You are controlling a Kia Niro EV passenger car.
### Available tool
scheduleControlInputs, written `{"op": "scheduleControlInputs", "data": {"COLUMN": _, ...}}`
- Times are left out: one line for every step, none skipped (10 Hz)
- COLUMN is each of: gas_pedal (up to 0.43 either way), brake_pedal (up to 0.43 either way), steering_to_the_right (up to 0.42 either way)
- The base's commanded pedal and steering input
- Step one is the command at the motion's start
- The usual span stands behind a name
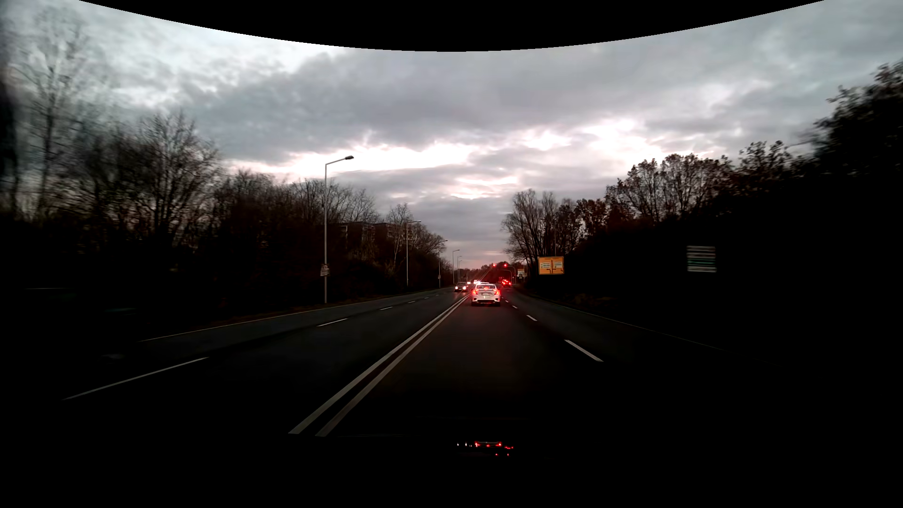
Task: Follow the waypoints while adhering to traffic rules and regulations
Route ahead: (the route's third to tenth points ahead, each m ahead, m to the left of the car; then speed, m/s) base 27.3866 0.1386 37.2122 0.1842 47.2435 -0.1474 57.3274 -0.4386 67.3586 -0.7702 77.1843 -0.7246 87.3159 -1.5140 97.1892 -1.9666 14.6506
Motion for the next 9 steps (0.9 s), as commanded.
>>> {"op": "scheduleControlInputs", "data": {"gas_pedal": 0.000, "brake_pedal": 0.000, "steering_to_the_right": 0.001}}
{"op": "scheduleControlInputs", "data": {"gas_pedal": 0.000, "brake_pedal": 0.000, "steering_to_the_right": 0.001}}
{"op": "scheduleControlInputs", "data": {"gas_pedal": 0.000, "brake_pedal": 0.000, "steering_to_the_right": 0.000}}
{"op": "scheduleControlInputs", "data": {"gas_pedal": 0.000, "brake_pedal": 0.000, "steering_to_the_right": 0.000}}
{"op": "scheduleControlInputs", "data": {"gas_pedal": 0.000, "brake_pedal": 0.006, "steering_to_the_right": 0.001}}
{"op": "scheduleControlInputs", "data": {"gas_pedal": 0.000, "brake_pedal": 0.006, "steering_to_the_right": 0.001}}
{"op": "scheduleControlInputs", "data": {"gas_pedal": 0.000, "brake_pedal": 0.012, "steering_to_the_right": 0.001}}
{"op": "scheduleControlInputs", "data": {"gas_pedal": 0.000, "brake_pedal": 0.012, "steering_to_the_right": 0.001}}
{"op": "scheduleControlInputs", "data": {"gas_pedal": 0.000, "brake_pedal": 0.012, "steering_to_the_right": 0.001}}
